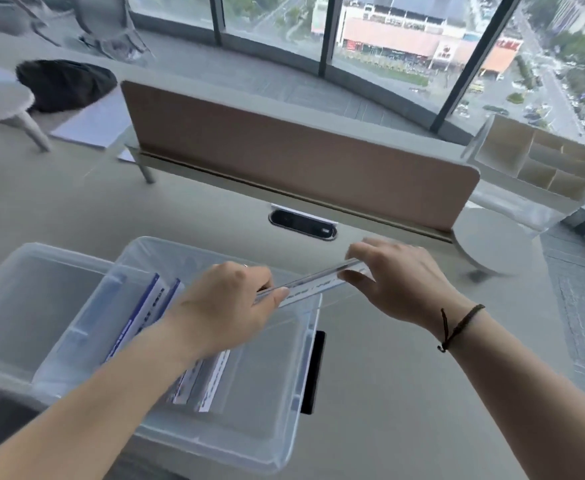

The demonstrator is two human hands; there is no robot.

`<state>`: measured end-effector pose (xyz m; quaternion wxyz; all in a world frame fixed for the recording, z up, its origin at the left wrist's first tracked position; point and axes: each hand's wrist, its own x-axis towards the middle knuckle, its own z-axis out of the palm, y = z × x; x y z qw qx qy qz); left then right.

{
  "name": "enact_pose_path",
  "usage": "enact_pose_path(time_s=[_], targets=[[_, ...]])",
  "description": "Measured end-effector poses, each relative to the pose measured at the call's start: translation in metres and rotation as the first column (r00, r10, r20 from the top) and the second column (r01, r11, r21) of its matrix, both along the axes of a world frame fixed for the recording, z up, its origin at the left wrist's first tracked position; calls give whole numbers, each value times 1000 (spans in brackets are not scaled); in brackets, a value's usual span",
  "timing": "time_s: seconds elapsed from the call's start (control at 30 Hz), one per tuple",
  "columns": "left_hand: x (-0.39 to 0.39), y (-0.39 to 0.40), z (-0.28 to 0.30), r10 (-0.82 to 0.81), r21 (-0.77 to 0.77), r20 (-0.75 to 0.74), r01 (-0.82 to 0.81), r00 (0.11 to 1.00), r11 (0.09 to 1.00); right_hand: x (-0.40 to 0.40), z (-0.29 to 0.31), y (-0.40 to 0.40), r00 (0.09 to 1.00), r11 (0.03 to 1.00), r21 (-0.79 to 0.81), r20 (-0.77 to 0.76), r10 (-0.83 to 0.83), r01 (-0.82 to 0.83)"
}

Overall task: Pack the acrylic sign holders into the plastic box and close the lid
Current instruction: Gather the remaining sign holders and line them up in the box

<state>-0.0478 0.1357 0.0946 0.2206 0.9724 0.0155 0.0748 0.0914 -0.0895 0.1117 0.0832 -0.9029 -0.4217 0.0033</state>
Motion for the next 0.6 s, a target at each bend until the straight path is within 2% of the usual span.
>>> enact_pose_path(time_s=[0.17,0.27,0.47,0.6], targets=[[-44,33,-13,33,-130,-256,-68,966,989,-16,-22,52,981,980,-87,-86,172,-179],[-64,38,-21,45,-136,-367,-101,929,986,-21,-31,74,956,950,-138,-134,260,-278],[-88,25,-42,36,-32,-485,-58,874,998,-25,-51,103,896,875,-214,-199,397,-435],[-94,13,-72,16,-41,-527,-44,850,998,-26,-74,116,870,838,-266,-280,406,-476]])
